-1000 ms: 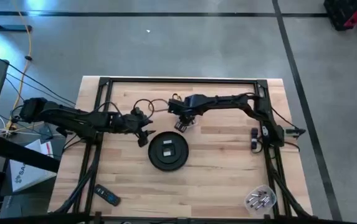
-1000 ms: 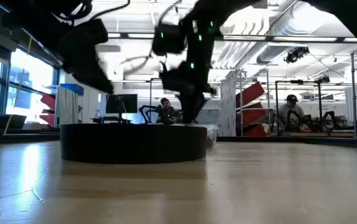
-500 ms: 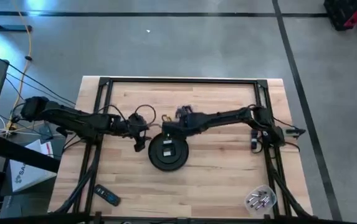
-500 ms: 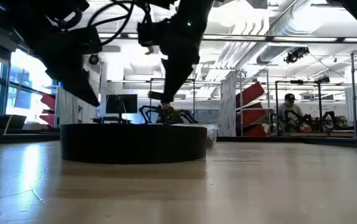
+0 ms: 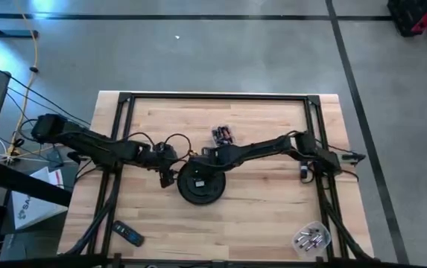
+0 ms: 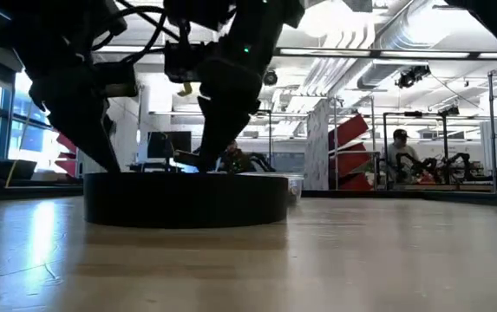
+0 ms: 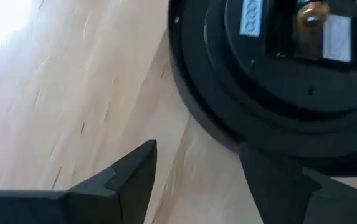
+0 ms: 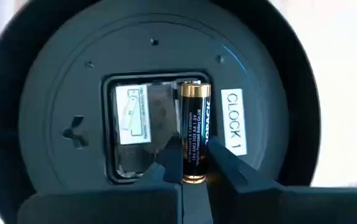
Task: Insert battery
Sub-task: Insert the black battery into the black clock
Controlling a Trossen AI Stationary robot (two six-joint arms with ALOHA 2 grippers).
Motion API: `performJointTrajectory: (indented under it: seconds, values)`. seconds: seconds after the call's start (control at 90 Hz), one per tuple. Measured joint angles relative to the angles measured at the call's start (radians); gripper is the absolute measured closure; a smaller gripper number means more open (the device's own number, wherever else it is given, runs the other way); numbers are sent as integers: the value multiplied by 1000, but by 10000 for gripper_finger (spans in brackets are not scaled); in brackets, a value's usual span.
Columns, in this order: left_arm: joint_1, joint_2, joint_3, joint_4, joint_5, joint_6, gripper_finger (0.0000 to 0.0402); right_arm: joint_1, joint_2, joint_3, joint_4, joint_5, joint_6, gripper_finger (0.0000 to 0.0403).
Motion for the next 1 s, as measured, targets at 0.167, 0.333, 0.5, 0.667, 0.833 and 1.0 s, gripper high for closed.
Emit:
performJointTrajectory:
  seconds: [0.167,0.333,0.5,0.667,0.833,1.0]
  values:
    - [-21,0,0,5,-3,-15,188,-2,8,0,-14,0,19,387]
    - [-30,0,0,5,-4,-15,188,-3,8,0,13,1,44,353]
    - [-30,0,0,5,-4,-15,188,-9,8,0,12,7,64,333]
    - [-30,-1,0,5,-4,-14,188,-9,8,0,10,9,63,331]
    - [-30,-1,0,10,-4,-6,188,-9,8,27,-5,9,62,330]
    - [-34,-1,0,2,-3,-2,188,-4,8,98,-86,13,48,330]
